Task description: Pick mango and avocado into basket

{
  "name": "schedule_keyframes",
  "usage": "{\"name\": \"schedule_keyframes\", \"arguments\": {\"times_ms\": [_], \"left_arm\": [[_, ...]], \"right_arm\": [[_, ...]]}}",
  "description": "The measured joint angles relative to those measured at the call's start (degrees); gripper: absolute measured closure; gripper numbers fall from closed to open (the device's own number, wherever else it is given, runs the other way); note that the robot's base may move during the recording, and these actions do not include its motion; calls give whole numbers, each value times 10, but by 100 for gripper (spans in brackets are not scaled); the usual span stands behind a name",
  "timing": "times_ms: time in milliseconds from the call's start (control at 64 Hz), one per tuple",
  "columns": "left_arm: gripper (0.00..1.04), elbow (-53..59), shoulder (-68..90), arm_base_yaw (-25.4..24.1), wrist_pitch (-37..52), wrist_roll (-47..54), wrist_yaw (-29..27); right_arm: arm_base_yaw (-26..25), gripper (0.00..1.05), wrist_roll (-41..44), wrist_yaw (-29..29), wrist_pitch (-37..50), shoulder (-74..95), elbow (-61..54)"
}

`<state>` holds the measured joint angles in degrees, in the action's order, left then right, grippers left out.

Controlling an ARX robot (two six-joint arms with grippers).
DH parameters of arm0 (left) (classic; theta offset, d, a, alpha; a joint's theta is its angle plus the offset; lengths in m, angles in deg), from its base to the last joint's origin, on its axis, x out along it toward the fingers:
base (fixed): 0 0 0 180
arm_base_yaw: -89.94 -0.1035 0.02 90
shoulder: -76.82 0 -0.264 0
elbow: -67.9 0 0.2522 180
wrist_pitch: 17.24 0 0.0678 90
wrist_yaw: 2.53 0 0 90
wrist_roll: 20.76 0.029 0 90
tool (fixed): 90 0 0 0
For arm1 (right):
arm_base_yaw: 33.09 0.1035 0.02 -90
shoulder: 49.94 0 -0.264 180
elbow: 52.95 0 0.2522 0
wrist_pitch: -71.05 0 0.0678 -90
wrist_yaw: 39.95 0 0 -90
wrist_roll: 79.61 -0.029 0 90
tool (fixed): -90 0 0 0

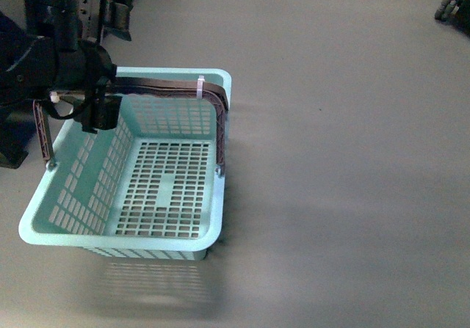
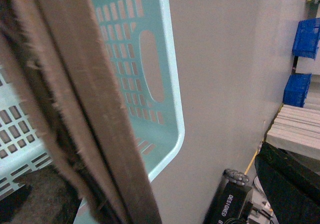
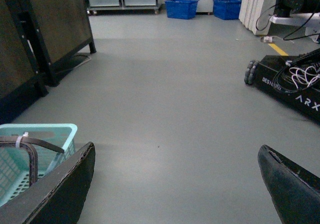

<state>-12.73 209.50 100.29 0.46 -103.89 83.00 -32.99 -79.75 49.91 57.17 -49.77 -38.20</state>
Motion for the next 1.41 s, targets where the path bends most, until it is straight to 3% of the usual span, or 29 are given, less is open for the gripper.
{"name": "schedule_keyframes", "arguments": {"times_ms": [172,203,422,640,859,1093,1406], "left_arm": [[9,-57,45,15,-20,0,0],[12,-62,51,17,-22,0,0],[59,-67,65,21,-42,-10,-15],[90,-60,57,30,-57,-55,-19],[90,42,-49,30,-72,-50,-31],[90,166,-270,16,-125,-81,-37],[90,210,-608,9,-323,-110,-49]], "right_arm": [[0,9,0,0,0,0,0],[0,9,0,0,0,0,0],[0,9,0,0,0,0,0],[0,9,0,0,0,0,0],[0,9,0,0,0,0,0],[0,9,0,0,0,0,0],[0,9,0,0,0,0,0]]}}
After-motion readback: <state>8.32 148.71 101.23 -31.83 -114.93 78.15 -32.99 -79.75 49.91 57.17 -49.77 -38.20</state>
